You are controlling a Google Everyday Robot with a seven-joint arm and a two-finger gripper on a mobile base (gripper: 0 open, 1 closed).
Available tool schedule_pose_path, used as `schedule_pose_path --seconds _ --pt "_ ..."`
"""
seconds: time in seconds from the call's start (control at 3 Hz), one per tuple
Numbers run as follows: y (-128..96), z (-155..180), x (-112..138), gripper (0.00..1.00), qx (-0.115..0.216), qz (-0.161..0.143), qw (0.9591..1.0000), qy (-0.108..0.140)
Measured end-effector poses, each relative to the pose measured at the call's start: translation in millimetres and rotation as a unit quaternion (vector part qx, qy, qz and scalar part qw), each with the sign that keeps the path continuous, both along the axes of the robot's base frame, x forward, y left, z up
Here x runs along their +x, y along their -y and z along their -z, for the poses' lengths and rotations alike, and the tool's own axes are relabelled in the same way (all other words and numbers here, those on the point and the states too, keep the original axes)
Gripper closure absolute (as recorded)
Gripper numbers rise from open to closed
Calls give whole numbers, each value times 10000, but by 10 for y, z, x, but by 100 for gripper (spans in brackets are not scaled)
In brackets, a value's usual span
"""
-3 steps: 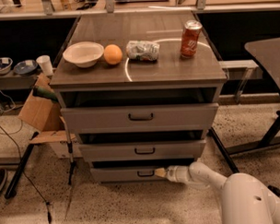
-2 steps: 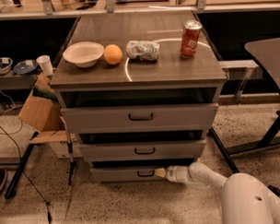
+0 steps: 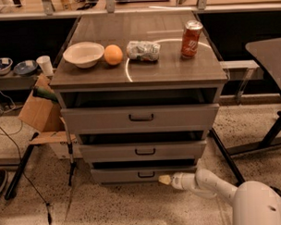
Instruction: Close bottom drawer
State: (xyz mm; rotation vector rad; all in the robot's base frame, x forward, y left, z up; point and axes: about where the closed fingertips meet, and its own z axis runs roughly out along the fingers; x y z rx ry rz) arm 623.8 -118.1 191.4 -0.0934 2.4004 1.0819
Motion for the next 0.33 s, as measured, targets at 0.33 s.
schedule_pose_path --seconds 0.33 --pt "12 2 -56 100 31 -38 10000 35"
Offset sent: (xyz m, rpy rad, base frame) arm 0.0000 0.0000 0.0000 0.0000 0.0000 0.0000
